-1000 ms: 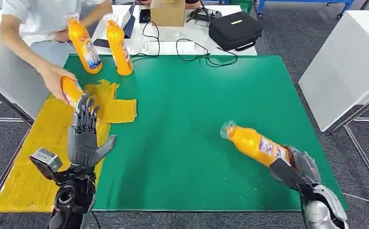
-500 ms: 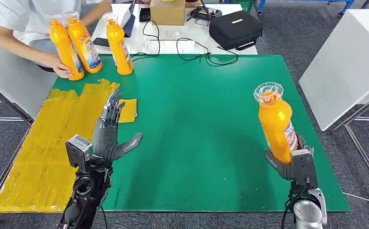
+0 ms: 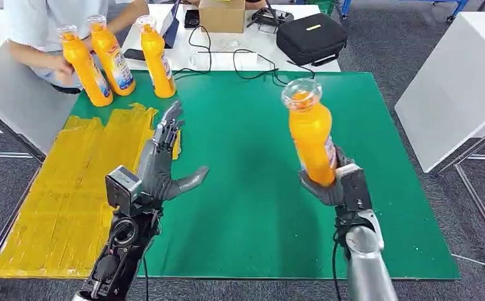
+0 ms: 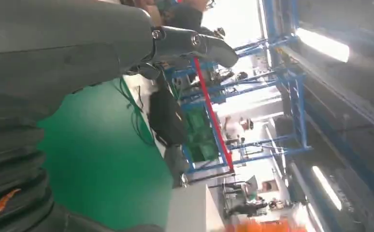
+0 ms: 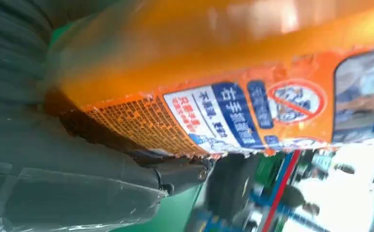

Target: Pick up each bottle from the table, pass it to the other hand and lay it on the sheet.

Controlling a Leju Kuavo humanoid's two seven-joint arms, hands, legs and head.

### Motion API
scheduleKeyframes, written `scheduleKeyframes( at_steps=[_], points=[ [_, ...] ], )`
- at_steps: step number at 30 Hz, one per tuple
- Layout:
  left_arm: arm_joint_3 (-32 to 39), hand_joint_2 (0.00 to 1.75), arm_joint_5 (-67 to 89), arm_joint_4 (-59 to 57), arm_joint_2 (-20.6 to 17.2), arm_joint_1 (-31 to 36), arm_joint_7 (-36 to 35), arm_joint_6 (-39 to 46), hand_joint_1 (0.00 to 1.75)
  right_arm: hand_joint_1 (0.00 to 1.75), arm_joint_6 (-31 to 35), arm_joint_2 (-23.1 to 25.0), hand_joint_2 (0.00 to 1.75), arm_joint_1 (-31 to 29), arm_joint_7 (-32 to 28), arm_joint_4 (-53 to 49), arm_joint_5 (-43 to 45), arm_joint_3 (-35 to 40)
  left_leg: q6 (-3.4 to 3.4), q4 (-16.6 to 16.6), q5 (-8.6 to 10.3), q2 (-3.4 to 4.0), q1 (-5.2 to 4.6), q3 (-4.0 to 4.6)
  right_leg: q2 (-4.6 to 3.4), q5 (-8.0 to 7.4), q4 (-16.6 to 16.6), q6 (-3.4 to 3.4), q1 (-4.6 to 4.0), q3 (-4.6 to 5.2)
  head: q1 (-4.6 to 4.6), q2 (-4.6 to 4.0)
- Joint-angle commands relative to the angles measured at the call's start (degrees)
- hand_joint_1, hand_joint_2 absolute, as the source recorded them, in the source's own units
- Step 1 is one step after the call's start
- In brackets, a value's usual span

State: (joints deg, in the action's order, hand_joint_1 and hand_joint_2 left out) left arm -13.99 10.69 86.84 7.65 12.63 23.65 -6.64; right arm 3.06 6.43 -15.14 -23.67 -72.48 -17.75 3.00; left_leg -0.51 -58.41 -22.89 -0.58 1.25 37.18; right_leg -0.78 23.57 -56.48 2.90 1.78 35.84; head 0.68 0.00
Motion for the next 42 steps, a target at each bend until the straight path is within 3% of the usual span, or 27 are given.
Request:
scheduleKeyframes(
  at_steps=[1,2,3,4,9,14,16,17,25,33,42],
  points=[
    [-2.01,1.75,-0.28,-2.35,-1.2,-0.5,0.06,0.65,0.0,1.75,-0.05,1.09,1.75,-10.54,-2.4,16.38,2.29,10.97,-0.05,0.03,-0.13,0.29,0.0,-0.23,-0.2,0.03,0.06,-0.12,-0.04,-0.21,-0.04,0.0],
    [-1.99,1.75,-0.46,-2.73,-1.22,-0.44,0.31,0.56,0.0,1.75,0.43,1.45,1.75,-10.95,-2.51,16.97,2.57,11.55,-0.04,0.04,-0.08,0.28,-0.03,-0.11,-0.2,0.0,0.03,-0.08,0.0,-0.1,-0.04,0.0],
    [-1.96,1.75,-0.47,-2.84,-1.23,-0.39,0.37,0.56,0.0,1.75,0.59,1.54,1.75,-11.08,-2.52,17.1,2.65,11.73,-0.1,0.04,-0.29,0.52,-0.01,-0.55,-0.35,0.11,0.09,-0.24,-0.06,-0.49,-0.04,0.0],
    [-1.96,1.75,-0.47,-2.84,-1.23,-0.39,0.37,0.56,0.0,1.75,0.59,1.54,1.75,-11.08,-2.52,17.1,2.65,11.73,-0.04,0.03,-0.12,0.32,-0.01,-0.17,-0.23,0.02,0.03,-0.14,-0.03,-0.15,-0.04,0.0],
    [-1.58,1.75,-3.47,-4.5,-1.51,0.61,-1.02,-2.25,0.0,1.75,-0.51,3.92,1.75,-13.28,-2.86,19.48,2.2,17.07,-0.03,0.05,-0.21,0.18,0.0,-0.46,0.01,0.16,0.05,-0.32,-0.08,-0.43,-0.04,0.0],
    [-0.91,1.75,-4.95,-6.59,-1.73,1.55,-3.37,-3.17,0.0,1.75,-0.05,6.71,1.75,-15.83,-3.78,22.88,0.7,23.51,-0.01,0.03,-0.06,0.16,-0.03,-0.01,-0.04,0.02,0.01,-0.12,0.0,0.02,-0.04,0.0],
    [-0.81,1.75,-5.82,-6.79,-1.76,1.67,-3.46,-3.72,0.0,1.75,-0.28,7.24,1.75,-15.55,-3.81,22.76,0.52,24.66,-0.02,0.05,-0.19,0.23,0.02,-0.36,-0.03,0.14,0.03,-0.28,-0.09,-0.3,-0.04,0.0],
    [-0.85,1.75,-5.91,-6.76,-1.82,1.7,-3.49,-3.79,0.0,1.75,-0.22,7.23,1.75,-15.47,-3.76,22.65,0.39,25.16,-0.02,0.05,-0.06,0.12,0.01,-0.06,0.02,0.05,0.03,-0.13,-0.04,-0.04,-0.04,0.0],
    [-0.77,1.75,-6.39,-6.39,-1.71,1.54,-3.75,-3.79,0.0,1.75,-0.89,7.33,1.75,-15.34,-3.7,22.87,0.1,26.58,-0.05,0.02,-0.1,0.04,0.0,-0.11,0.11,0.11,0.02,-0.16,-0.04,-0.16,-0.04,0.0],
    [-0.66,1.75,-7.84,-8.54,-1.35,1.29,-3.76,-3.43,0.0,1.75,-2.8,7.61,1.75,-10.75,-4.69,18.35,-2.81,36.83,-0.03,0.11,-0.17,0.07,0.03,-0.33,0.12,0.18,0.1,-0.25,-0.08,-0.36,-0.04,0.0],
    [1.93,1.75,-13.5,-7.68,-0.14,1.67,-2.91,-2.29,0.0,1.75,-3.52,6.68,1.75,-11.43,-1.88,19.16,-4.71,40.67,-0.04,0.04,-0.12,0.01,0.04,-0.16,0.16,0.14,0.07,-0.2,-0.09,-0.21,-0.07,0.0]
  ],
)
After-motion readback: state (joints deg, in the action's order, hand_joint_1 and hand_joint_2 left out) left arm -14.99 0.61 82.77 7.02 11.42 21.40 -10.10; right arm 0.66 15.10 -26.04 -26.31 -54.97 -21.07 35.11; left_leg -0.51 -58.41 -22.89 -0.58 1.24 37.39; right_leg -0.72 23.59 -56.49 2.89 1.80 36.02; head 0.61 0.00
